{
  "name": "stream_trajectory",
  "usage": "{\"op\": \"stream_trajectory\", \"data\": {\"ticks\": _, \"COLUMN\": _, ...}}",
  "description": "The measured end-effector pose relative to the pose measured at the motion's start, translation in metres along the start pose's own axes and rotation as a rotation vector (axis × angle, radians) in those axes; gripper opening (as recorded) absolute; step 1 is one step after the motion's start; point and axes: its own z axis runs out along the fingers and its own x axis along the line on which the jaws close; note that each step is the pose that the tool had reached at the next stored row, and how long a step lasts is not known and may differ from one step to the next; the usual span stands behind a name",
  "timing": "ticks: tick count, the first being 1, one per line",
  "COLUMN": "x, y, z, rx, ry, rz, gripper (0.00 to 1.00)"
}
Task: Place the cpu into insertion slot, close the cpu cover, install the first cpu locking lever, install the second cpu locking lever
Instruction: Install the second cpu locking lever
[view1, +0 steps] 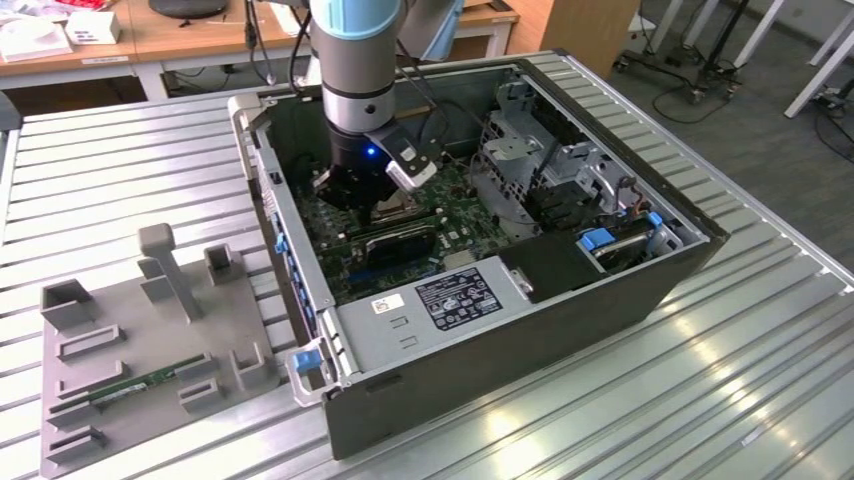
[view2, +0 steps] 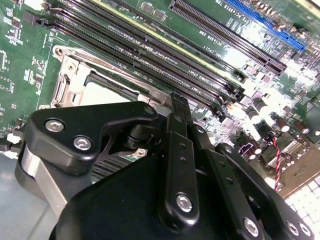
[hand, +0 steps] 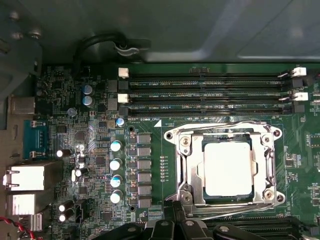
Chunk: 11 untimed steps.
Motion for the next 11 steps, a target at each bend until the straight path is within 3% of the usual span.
{"op": "stream_trajectory", "data": {"ticks": 3, "x": 0.0000, "y": 0.0001, "z": 0.0001, "rx": -0.0134, "ry": 0.0003, "rz": 0.001, "gripper": 0.11}}
{"op": "stream_trajectory", "data": {"ticks": 11, "x": 0.0000, "y": 0.0001, "z": 0.0001, "rx": -0.0149, "ry": 0.0002, "rz": 0.001, "gripper": 0.11}}
